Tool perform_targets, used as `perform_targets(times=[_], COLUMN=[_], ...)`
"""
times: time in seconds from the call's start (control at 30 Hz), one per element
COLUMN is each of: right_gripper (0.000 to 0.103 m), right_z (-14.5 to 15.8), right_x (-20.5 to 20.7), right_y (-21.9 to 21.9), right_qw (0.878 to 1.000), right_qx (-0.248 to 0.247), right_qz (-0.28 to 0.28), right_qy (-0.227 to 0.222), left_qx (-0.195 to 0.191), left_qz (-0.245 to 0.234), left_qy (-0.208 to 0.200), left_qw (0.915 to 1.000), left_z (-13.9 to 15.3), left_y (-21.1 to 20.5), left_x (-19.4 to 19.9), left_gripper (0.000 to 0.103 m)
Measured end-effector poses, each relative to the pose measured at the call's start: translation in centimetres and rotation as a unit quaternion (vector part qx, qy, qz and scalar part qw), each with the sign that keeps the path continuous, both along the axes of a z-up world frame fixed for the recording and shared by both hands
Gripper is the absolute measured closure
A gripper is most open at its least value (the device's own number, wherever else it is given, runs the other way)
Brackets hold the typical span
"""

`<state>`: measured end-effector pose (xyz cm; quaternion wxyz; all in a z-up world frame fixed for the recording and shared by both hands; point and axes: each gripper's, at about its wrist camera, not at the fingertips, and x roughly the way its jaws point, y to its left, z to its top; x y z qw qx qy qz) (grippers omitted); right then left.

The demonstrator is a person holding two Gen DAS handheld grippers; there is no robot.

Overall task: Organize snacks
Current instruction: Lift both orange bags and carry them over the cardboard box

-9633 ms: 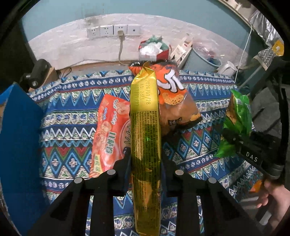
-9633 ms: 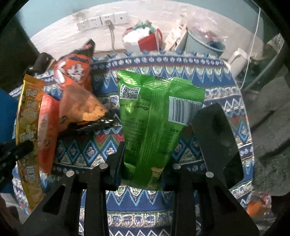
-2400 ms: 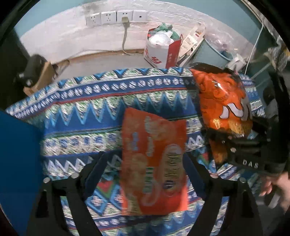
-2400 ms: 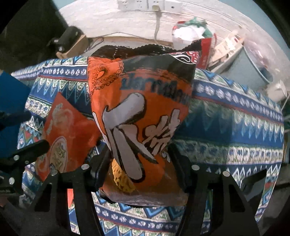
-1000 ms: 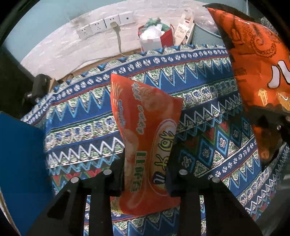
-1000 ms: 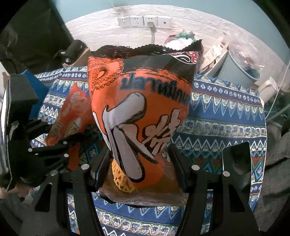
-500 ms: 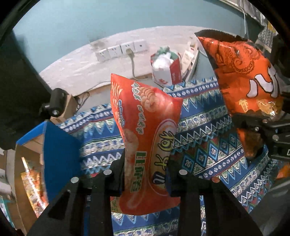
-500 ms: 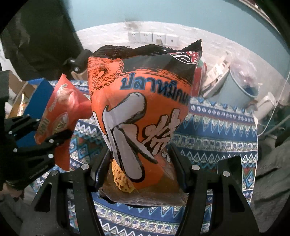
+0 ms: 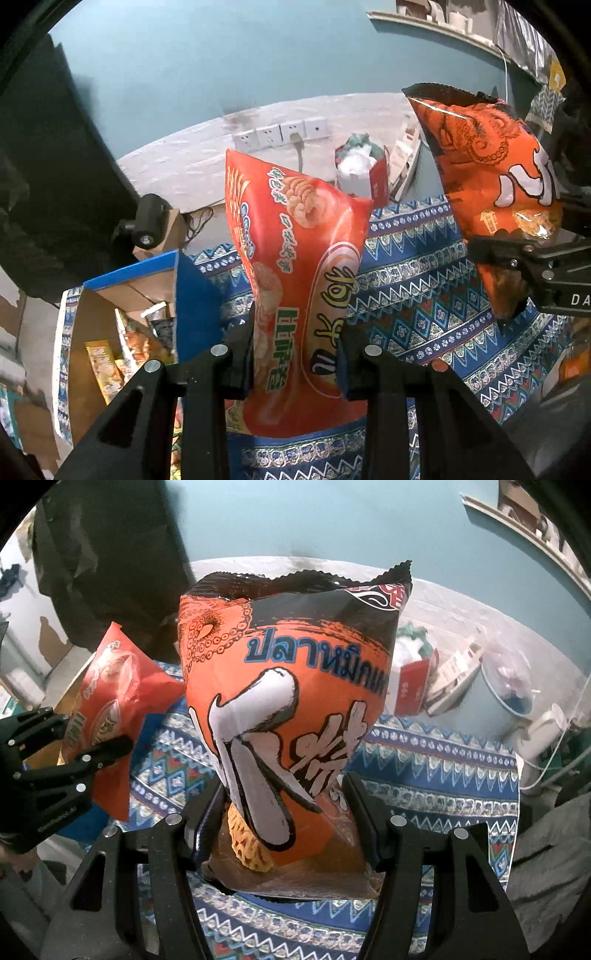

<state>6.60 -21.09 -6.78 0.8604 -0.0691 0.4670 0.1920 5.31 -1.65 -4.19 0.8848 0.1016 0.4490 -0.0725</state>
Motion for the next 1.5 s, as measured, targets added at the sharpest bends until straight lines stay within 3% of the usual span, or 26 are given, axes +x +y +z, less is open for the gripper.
perform_targets(times=[0.7,1.13,1.5], right_gripper=[0.041,0.041,0.041], right_z=[2.9,2.3,0.9], right_x=[0.2,1.2,1.8], right_y=[7.8,15.3,21.5], right_qw=[0.998,0.993,0.987], right_qx=[0.018,0.021,0.015], right_qz=[0.061,0.115,0.158], right_qy=[-0.018,-0.005,0.012], left_qx=[-0.013,-0.02,-0.021], left_qz=[0.059,0.134,0.19], left_qy=[-0.041,-0.044,-0.033], left_qw=[0.9973,0.9898,0.981], left_z=[3.3,3.6,2.3], left_y=[7.2,14.8,20.4], left_x=[-2.9,-4.9,-6.3], left_gripper=[0.069,0.069,0.069])
